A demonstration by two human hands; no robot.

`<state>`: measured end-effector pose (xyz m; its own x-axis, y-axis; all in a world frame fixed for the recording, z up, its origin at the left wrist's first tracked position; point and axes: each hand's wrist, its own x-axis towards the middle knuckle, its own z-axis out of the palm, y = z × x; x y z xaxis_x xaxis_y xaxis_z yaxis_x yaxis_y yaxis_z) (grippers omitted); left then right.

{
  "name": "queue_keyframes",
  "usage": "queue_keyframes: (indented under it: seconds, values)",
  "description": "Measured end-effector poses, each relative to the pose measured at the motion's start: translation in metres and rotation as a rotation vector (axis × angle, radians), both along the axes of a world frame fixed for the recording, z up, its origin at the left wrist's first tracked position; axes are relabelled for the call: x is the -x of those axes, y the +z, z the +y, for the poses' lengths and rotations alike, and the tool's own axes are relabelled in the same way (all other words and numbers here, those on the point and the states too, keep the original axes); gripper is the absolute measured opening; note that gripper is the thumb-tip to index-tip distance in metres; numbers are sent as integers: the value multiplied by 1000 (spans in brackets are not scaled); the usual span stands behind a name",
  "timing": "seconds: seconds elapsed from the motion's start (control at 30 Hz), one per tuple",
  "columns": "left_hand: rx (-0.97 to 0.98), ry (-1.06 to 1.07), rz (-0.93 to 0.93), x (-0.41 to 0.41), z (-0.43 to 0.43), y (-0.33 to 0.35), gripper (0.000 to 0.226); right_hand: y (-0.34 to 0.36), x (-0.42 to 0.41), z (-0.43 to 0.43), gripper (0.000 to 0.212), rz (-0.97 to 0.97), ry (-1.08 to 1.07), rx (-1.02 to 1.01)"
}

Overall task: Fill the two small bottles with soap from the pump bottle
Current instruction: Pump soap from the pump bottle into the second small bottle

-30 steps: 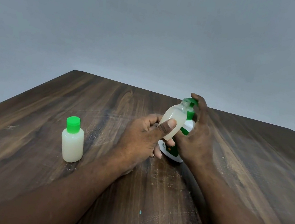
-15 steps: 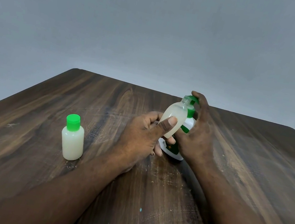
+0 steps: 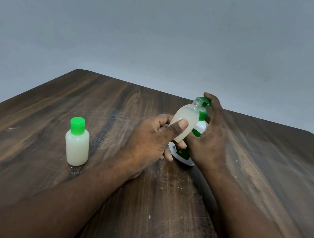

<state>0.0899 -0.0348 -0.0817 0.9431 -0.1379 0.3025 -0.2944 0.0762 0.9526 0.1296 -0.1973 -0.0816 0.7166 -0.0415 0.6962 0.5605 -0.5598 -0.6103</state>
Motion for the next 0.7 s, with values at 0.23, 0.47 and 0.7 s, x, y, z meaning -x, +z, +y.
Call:
queue_keyframes:
  seconds: [0.23, 0.47, 0.7]
  values:
    - [0, -5, 3, -1, 0, -1, 42, -1, -3, -1, 79, -6, -6, 4]
    - [10, -10, 8, -1, 0, -1, 43, -2, -2, -1, 81, 14, 0, -10]
    - [13, -10, 3, -2, 1, -3, 38, -2, -4, 0, 79, 5, 0, -4]
